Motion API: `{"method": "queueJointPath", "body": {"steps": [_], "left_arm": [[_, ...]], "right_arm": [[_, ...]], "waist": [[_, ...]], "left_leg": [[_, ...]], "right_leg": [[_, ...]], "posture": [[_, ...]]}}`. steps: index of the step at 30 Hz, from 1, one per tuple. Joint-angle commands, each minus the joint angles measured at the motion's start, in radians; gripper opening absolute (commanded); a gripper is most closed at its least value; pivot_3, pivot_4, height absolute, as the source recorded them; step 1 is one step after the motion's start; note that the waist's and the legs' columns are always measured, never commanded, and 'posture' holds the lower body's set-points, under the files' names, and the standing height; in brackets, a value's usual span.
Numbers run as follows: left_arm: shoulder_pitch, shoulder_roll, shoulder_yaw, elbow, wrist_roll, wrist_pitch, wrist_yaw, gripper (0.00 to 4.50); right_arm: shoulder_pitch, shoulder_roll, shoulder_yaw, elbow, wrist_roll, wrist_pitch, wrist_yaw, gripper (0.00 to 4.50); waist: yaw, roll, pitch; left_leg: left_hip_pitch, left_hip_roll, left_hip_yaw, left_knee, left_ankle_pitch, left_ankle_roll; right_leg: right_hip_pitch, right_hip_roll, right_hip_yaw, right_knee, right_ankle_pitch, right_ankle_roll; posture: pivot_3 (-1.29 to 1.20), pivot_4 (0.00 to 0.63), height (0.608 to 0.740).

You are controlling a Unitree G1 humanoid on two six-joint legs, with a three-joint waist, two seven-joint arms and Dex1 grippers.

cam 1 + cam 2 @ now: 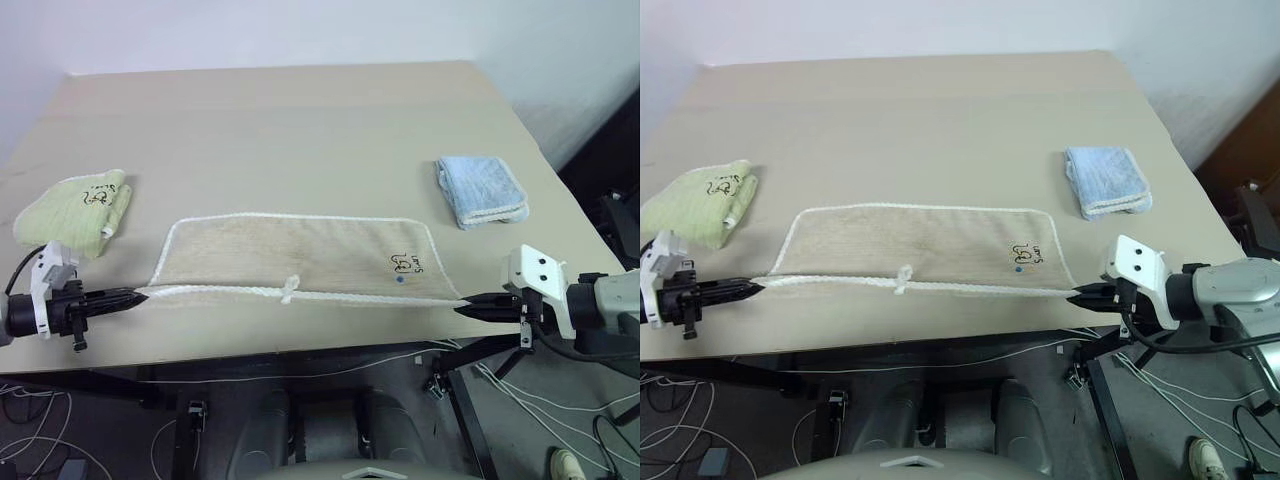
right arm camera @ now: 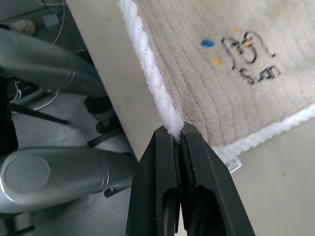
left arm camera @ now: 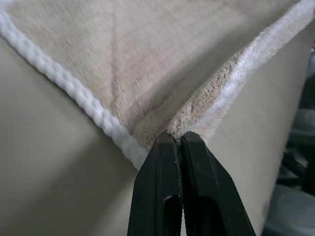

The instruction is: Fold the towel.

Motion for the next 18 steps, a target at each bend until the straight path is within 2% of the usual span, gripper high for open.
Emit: {"method": "queueJointPath", "body": {"steps": [1, 7, 14, 18], "left_arm": [[-0.078, 0.024, 0.024, 0.001, -0.022, 0.068, 0.057, 0.02], [-0.191, 0.022, -0.053, 0.047, 0.025, 0.088, 0.075, 0.02], [-0.427, -0.048, -0.146, 0.295, 0.11, 0.005, 0.131, 0.02], [-0.52, -0.066, -0.168, 0.419, 0.157, -0.064, 0.149, 0.02]], "right_arm": [[-0.075, 0.013, -0.035, 0.062, 0.041, 0.045, -0.03, 0.0], [-0.171, 0.033, -0.001, 0.178, 0.032, 0.021, -0.04, 0.0], [-0.339, 0.113, 0.125, 0.318, -0.038, -0.018, -0.085, 0.0], [-0.386, 0.138, 0.155, 0.353, -0.056, -0.037, -0.08, 0.0]], "waist": [[0.001, 0.0, 0.0], [0.0, 0.0, 0.0], [0.0, 0.0, 0.0], [0.0, 0.0, 0.0]], "left_leg": [[0.0, 0.0, 0.0, 0.0, 0.0, 0.0], [-0.001, -0.001, 0.0, -0.001, 0.001, 0.002], [-0.001, -0.001, 0.001, 0.0, 0.002, 0.002], [-0.002, -0.002, 0.001, 0.001, 0.002, 0.003]], "right_leg": [[0.0, 0.0, 0.0, 0.0, 0.0, 0.0], [0.0, 0.0, 0.0, -0.001, 0.0, 0.0], [-0.002, 0.001, -0.001, 0.001, 0.001, 0.001], [-0.002, 0.001, -0.002, 0.001, 0.003, 0.005]], "posture": [[0.0, 0.15, 0.74], [0.0, 0.15, 0.74], [0.0, 0.15, 0.74], [0.0, 0.15, 0.74]]}}
